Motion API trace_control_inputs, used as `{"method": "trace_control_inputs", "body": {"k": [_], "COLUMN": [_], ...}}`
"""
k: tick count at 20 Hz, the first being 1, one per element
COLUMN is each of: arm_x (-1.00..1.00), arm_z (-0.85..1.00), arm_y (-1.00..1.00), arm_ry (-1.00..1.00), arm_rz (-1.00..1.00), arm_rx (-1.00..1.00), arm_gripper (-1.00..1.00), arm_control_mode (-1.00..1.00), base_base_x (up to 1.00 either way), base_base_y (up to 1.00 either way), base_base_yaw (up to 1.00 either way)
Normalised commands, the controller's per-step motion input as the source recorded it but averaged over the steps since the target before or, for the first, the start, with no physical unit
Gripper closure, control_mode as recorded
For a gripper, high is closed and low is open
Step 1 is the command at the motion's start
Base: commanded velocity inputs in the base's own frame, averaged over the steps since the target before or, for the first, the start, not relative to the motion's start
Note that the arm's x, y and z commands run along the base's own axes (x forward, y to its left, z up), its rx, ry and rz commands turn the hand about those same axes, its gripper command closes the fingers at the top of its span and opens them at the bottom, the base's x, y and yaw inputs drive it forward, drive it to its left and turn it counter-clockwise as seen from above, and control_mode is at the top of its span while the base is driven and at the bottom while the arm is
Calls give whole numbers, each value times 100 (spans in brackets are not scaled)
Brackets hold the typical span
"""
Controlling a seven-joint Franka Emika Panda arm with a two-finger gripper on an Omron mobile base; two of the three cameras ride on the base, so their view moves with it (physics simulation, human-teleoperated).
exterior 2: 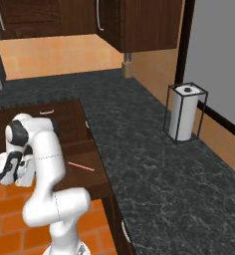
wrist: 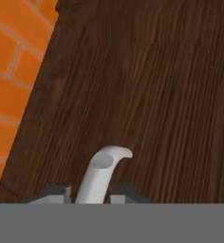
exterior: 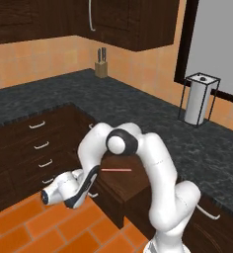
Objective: Take a straw from the drawer in front and place it inside the glass cup on the dining counter.
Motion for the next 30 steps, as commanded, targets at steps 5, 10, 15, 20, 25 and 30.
{"method": "trace_control_inputs", "body": {"k": [5,10,15,20,25,30], "arm_x": [-21,-6,13,63,63,46], "arm_z": [87,91,58,2,-12,-38], "arm_y": [14,2,-44,-54,-39,-23], "arm_ry": [37,35,17,24,29,33], "arm_rz": [3,1,0,0,0,0], "arm_rx": [44,37,16,9,7,5], "arm_gripper": [-100,-100,-100,-100,-100,-100], "arm_control_mode": [-100,-100,-100,-100,-100,-100], "base_base_x": [0,0,0,0,0,0], "base_base_y": [0,0,0,0,0,0], "base_base_yaw": [0,0,0,0,0,0]}}
